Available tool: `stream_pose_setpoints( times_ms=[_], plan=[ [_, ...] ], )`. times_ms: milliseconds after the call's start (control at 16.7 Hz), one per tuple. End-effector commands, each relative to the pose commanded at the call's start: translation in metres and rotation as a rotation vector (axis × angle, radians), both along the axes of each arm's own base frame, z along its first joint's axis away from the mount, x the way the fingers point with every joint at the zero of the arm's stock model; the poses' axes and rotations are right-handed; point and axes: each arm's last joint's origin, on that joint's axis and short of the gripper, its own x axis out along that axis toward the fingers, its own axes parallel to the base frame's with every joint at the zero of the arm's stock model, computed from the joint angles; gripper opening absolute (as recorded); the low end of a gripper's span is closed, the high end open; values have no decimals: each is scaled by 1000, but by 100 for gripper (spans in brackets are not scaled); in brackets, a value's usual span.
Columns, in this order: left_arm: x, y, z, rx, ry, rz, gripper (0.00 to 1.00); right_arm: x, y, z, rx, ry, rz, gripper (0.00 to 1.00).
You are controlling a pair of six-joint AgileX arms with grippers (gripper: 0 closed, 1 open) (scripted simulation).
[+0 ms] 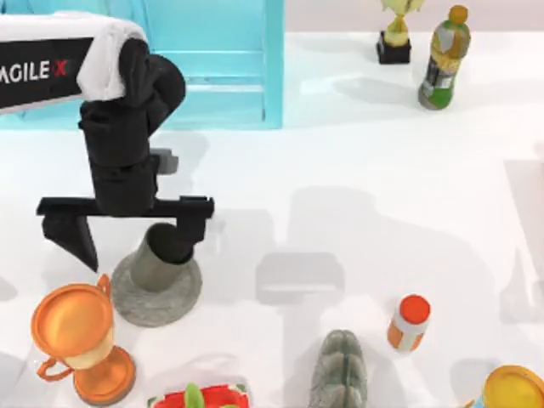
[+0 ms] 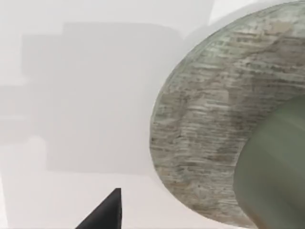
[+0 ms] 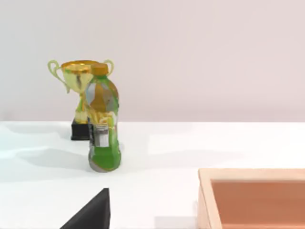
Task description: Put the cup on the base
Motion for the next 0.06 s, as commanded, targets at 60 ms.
stream_pose_setpoints(
  times_ms=[60],
  plan=[
    [0, 0, 0, 0, 0, 0, 100, 0, 0, 0, 0, 0, 0, 100]
  ],
)
